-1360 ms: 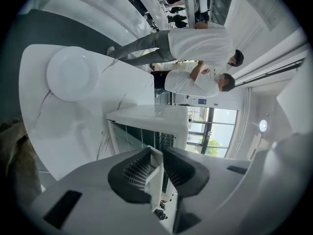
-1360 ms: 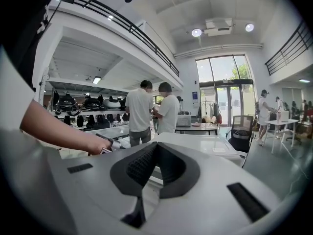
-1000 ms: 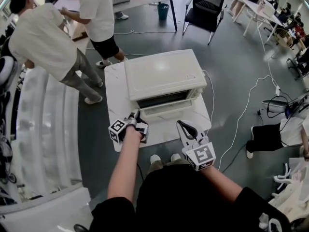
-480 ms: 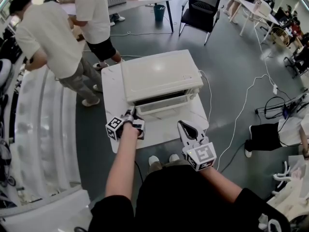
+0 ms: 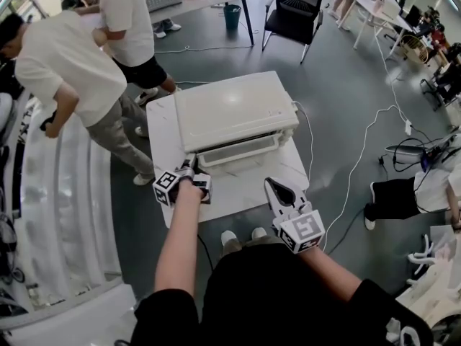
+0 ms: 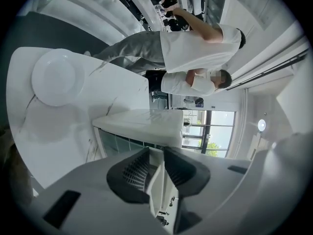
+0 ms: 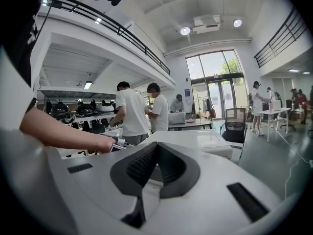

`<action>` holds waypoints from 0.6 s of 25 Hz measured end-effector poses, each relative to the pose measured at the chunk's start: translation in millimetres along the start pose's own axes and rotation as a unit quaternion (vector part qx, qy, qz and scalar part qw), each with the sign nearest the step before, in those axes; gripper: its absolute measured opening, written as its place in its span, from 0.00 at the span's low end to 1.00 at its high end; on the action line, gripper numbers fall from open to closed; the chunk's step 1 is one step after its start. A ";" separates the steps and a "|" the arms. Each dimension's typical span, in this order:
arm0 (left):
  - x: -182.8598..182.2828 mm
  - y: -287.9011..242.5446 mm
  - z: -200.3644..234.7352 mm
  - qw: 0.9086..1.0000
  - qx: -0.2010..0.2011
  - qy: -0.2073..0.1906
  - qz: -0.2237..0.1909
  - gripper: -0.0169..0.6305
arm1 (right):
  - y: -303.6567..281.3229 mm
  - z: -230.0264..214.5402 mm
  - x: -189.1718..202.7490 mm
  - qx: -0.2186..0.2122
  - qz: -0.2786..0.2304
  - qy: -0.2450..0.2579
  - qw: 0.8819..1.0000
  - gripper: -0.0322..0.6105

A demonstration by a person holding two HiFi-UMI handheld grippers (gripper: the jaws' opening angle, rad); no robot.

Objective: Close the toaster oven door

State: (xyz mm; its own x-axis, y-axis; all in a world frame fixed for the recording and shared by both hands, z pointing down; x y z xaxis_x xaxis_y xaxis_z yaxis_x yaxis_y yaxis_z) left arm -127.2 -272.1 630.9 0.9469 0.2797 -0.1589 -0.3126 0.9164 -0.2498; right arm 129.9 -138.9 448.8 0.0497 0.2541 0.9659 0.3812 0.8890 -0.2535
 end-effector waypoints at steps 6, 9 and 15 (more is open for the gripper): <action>-0.4 1.1 -1.2 1.000 0.003 0.003 -0.004 0.19 | 2.4 -7.5 0.2 0.009 0.001 -0.008 1.000 0.08; -0.2 0.6 0.0 1.000 0.011 0.010 -0.003 0.19 | 2.0 -7.3 -1.0 0.002 0.001 -0.008 1.000 0.08; -4.4 -1.7 -5.0 1.000 0.013 -0.027 0.008 0.18 | -0.7 -3.4 0.2 -0.014 0.005 -0.003 1.000 0.08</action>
State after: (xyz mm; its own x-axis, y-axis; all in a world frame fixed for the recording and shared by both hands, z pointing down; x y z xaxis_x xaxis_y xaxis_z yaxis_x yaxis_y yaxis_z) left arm -131.3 -276.3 627.2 0.9445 0.3095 -0.1099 -0.3269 0.9186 -0.2221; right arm 132.8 -140.8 449.3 0.0481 0.2654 0.9629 0.4060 0.8756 -0.2616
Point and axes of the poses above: the fingertips, and each gripper's own axes: y backward along the fingers, z to its left, x out of its underside, the point moved 5 cm from there along y, backward along the fingers, and after that the axes turned 8 degrees about x, right-handed, at the moved point
